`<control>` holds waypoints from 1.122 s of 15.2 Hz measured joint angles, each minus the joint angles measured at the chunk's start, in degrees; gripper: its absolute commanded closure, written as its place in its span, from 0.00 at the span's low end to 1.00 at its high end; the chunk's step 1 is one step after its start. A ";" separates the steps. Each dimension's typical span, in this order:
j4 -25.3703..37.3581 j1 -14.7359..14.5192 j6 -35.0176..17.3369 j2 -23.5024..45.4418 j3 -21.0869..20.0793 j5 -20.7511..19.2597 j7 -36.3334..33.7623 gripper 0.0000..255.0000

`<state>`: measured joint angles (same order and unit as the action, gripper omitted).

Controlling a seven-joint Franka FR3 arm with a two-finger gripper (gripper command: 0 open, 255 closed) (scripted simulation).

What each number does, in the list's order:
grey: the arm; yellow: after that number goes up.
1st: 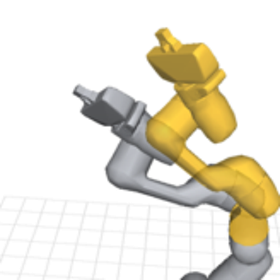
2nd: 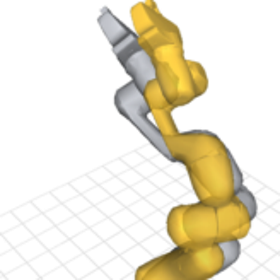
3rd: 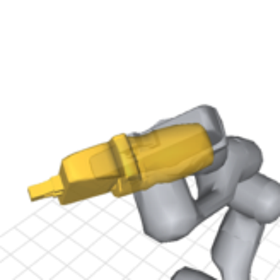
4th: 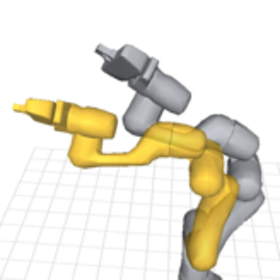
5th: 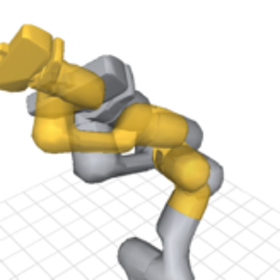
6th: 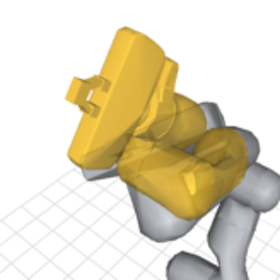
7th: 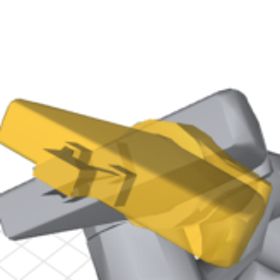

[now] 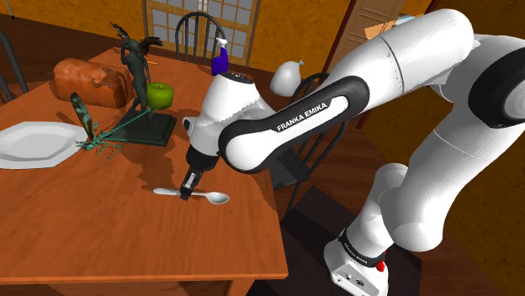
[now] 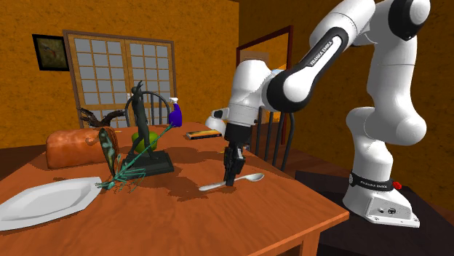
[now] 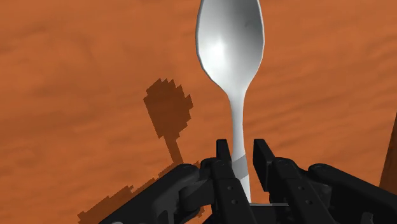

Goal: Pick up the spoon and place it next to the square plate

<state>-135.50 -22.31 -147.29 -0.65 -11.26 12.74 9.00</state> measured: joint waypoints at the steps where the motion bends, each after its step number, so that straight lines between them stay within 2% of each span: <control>1: 0.42 0.03 0.81 -0.41 0.03 -0.12 -0.16 1.00; 9: 3.38 0.40 6.64 -3.26 0.43 -0.63 -0.64 1.00; 17: 21.32 2.95 11.44 10.57 2.92 -3.14 2.35 1.00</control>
<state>-114.18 -19.37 -135.85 9.93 -8.34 9.60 11.35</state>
